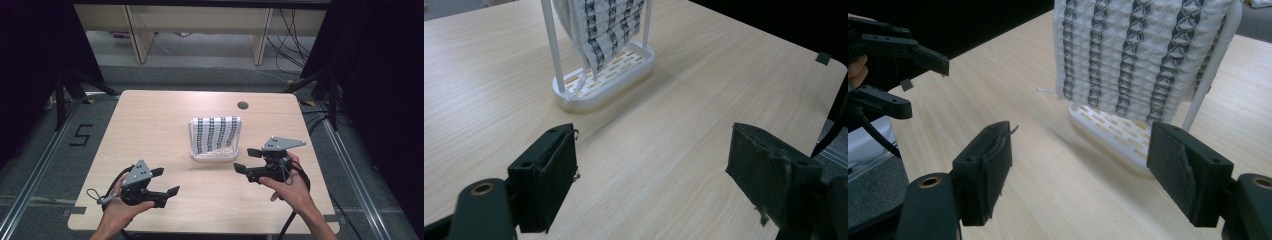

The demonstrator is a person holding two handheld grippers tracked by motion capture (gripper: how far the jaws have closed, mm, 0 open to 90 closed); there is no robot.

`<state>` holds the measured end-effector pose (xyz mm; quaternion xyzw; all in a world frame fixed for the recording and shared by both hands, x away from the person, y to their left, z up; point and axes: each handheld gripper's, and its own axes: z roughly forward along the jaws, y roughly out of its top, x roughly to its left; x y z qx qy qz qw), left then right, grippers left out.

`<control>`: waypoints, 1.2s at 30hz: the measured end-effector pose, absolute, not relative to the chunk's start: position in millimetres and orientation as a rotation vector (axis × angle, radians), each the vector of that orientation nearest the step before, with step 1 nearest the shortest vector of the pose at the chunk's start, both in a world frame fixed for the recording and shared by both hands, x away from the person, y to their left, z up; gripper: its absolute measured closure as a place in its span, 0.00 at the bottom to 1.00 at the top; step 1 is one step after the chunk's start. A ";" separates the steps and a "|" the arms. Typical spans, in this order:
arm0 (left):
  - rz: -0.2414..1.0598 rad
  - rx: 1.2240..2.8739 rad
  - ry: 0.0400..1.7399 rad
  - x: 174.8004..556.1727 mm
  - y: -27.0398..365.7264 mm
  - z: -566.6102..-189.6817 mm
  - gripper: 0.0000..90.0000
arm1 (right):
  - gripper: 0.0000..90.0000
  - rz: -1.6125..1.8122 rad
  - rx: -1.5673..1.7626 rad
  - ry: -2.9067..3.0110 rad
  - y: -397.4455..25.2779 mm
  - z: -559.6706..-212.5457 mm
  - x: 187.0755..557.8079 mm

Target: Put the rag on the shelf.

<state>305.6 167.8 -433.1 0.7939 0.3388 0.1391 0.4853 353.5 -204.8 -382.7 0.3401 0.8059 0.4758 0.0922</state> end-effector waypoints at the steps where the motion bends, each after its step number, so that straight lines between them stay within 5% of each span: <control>1: 0.342 1.928 0.824 304.9 168.7 -435.0 0.21 | 0.30 1.401 0.985 2.381 -206.1 -383.7 353.8; 36: 0.335 1.962 0.874 272.9 186.5 -473.8 0.21 | 0.26 1.328 0.994 2.449 -195.7 -453.2 321.2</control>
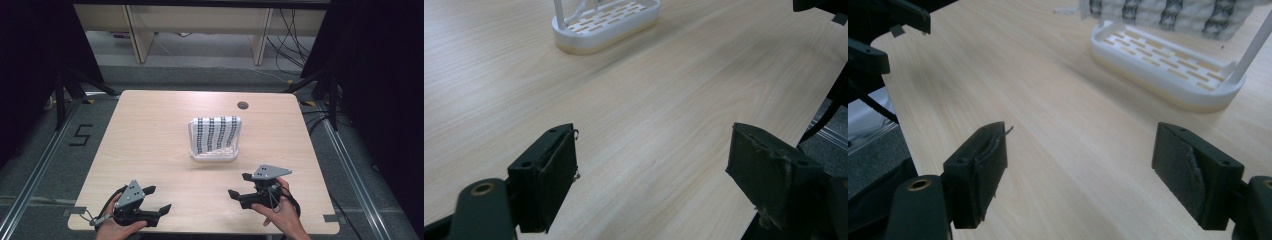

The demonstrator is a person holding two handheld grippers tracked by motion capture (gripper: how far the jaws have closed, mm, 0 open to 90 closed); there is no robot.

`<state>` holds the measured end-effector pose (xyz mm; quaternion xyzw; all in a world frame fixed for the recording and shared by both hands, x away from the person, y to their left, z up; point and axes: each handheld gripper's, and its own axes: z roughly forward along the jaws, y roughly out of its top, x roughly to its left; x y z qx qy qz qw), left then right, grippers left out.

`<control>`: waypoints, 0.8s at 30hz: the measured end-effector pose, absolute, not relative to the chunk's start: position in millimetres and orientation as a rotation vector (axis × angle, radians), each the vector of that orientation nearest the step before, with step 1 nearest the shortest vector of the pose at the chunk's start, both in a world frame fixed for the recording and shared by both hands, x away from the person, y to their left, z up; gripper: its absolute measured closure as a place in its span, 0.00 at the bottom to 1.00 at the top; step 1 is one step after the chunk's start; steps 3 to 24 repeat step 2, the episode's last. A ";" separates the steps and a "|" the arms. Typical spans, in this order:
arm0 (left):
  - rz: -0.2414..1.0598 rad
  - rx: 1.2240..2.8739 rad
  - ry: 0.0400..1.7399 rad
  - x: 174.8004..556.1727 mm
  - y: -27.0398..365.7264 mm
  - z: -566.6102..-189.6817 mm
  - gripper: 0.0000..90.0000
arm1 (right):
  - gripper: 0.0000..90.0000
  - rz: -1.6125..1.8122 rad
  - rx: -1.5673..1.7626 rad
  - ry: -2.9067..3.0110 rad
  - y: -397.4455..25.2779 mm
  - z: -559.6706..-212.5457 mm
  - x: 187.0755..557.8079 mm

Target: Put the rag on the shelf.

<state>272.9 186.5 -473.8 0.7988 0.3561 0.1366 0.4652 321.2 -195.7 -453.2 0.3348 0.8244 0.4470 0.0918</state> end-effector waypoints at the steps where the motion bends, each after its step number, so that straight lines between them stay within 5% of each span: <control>1: 0.332 1.957 0.868 272.5 186.6 -475.0 0.21 | 0.26 1.323 1.018 2.458 -195.4 -454.5 319.2; 24: 0.343 1.962 0.869 271.6 186.4 -475.3 0.21 | 0.26 1.327 1.004 2.464 -195.8 -456.8 319.0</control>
